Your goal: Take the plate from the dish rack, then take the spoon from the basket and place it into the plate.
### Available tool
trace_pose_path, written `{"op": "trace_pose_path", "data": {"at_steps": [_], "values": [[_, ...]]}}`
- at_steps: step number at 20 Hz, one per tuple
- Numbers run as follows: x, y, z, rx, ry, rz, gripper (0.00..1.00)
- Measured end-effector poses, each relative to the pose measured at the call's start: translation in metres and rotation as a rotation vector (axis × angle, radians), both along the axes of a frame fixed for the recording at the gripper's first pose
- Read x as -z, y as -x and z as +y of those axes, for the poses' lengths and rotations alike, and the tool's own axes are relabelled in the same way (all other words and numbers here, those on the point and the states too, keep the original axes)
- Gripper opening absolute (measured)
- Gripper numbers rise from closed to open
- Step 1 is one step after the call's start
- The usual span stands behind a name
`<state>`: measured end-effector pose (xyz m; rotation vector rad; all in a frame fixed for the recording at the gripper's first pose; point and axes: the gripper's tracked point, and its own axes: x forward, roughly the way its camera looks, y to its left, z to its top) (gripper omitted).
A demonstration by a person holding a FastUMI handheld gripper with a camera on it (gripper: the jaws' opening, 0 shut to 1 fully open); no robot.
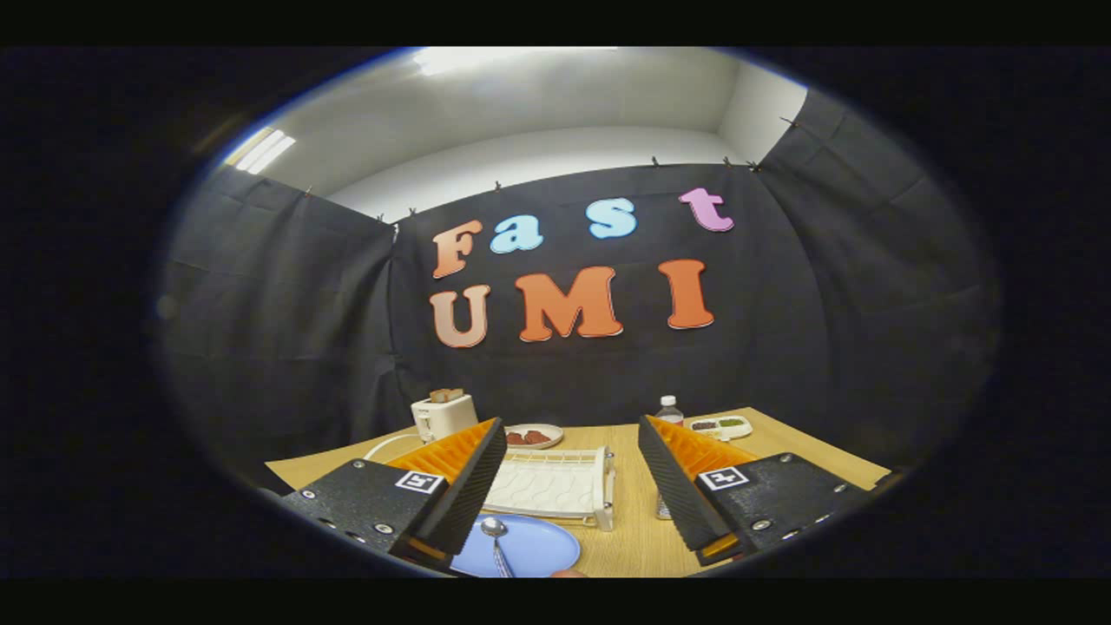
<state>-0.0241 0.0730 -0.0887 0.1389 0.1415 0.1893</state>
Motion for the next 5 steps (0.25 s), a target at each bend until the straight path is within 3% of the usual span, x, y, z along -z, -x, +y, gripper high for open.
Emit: {"op": "trace_pose_path", "data": {"at_steps": [5], "values": [[-0.0056,0.0007,0.0016,0.005,0.021,-0.016,0.91]]}}
